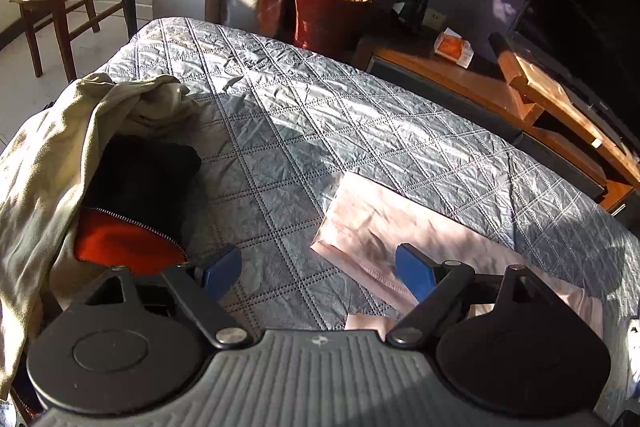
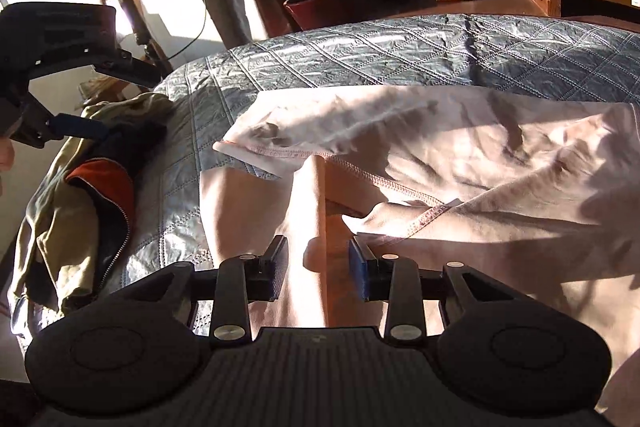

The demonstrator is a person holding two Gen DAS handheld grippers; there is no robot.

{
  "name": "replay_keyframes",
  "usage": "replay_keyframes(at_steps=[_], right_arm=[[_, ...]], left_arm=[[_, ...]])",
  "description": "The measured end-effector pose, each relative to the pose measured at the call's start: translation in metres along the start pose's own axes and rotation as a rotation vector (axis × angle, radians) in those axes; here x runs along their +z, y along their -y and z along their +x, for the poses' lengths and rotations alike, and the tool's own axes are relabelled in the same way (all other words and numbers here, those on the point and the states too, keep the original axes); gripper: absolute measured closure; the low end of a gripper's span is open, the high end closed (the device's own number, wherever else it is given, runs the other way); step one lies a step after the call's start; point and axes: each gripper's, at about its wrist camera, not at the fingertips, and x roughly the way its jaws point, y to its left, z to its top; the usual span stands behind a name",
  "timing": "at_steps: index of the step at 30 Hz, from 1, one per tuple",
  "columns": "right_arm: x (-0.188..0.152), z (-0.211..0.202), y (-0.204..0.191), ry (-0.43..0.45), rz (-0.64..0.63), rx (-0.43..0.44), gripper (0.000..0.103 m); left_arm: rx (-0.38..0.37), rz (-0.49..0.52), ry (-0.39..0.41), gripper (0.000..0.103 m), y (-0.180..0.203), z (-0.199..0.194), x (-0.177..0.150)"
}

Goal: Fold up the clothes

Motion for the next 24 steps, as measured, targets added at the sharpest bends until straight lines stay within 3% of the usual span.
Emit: replay_keyframes(at_steps=[1,4,8,11,13,14,15,20,24], right_arm=[[0.000,-0.001,-0.007,-0.002,-0.049,0.014,0.101],[-0.004,-0.012,-0.031,0.015,-0.192,0.108,0.102],[-0.021,-0.017,-0.061,-0.081,-0.371,0.190,0.097],[-0.027,-0.033,-0.053,-0.082,-0.258,0.302,0.087],[-0.028,-0.045,-0.049,-0.033,-0.238,0.279,0.079],[-0.029,-0.051,-0.048,-0.003,-0.239,0.252,0.068],[-0.029,-0.054,-0.048,0.009,-0.250,0.217,0.063],[-0.036,-0.030,-0.050,-0.063,-0.274,0.067,0.063],[-0.046,-0.026,-0.067,-0.095,-0.327,0.161,0.053]], left_arm=[[0.000,0.001,0.000,0.021,0.001,0.000,0.000],[0.000,-0.001,-0.001,0.021,0.001,0.001,0.000],[-0.001,0.001,-0.004,0.021,0.002,0.002,0.000],[-0.002,0.001,-0.003,0.021,0.002,0.002,0.001],[0.000,0.001,-0.003,0.021,0.003,0.002,0.001],[0.000,0.001,-0.003,0.021,0.003,0.003,0.001],[0.001,0.002,-0.003,0.021,0.003,0.003,0.001],[0.002,0.011,-0.007,0.021,0.008,0.006,0.000],[-0.002,0.032,-0.018,0.021,0.014,0.009,-0.002]])
